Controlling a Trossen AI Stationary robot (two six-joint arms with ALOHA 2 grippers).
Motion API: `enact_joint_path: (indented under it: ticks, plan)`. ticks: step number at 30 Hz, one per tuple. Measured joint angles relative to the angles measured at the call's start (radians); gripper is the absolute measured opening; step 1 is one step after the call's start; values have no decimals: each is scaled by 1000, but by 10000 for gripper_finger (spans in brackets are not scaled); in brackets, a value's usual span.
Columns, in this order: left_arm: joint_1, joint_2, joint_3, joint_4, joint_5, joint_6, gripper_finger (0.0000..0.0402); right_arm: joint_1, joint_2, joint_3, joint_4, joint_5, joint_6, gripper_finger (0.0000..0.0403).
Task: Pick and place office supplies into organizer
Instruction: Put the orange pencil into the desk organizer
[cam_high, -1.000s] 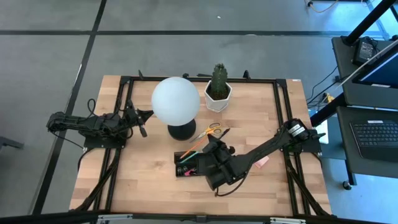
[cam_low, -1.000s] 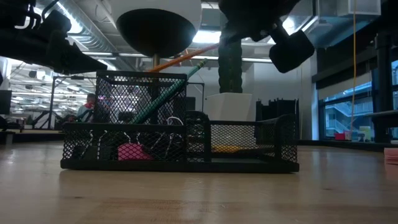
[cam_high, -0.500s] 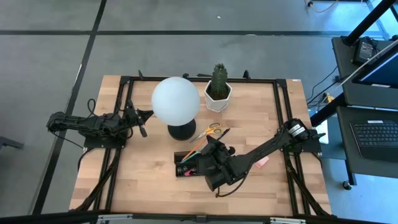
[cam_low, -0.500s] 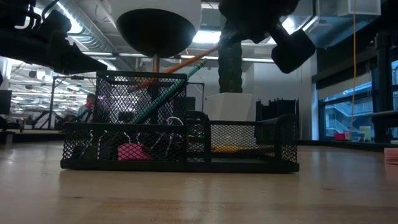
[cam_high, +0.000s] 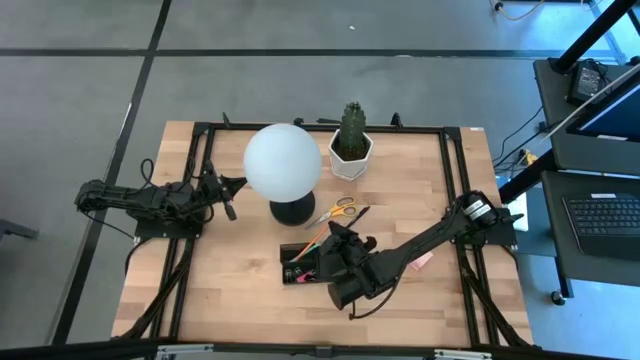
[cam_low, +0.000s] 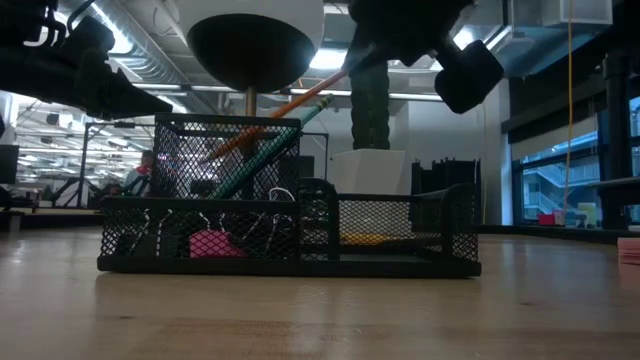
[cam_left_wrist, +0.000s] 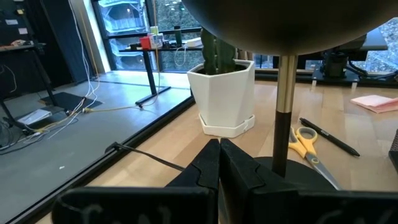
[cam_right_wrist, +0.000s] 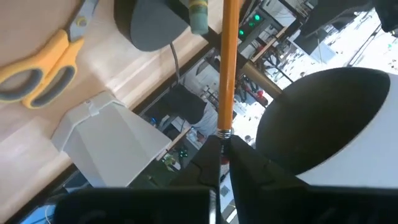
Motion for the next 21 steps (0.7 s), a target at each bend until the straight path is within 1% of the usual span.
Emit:
enact_joint_path:
  ticks: [5, 15, 21]
  plan:
    - [0, 0, 0, 0, 0, 0, 4, 0, 6, -2, 5, -8, -1, 19]
    - [0, 0, 0, 0, 0, 10, 4, 0, 79, -2, 5, -1, 6, 19]
    - [0, 0, 0, 0, 0, 18, 4, 0, 79, -2, 5, -5, 5, 34]
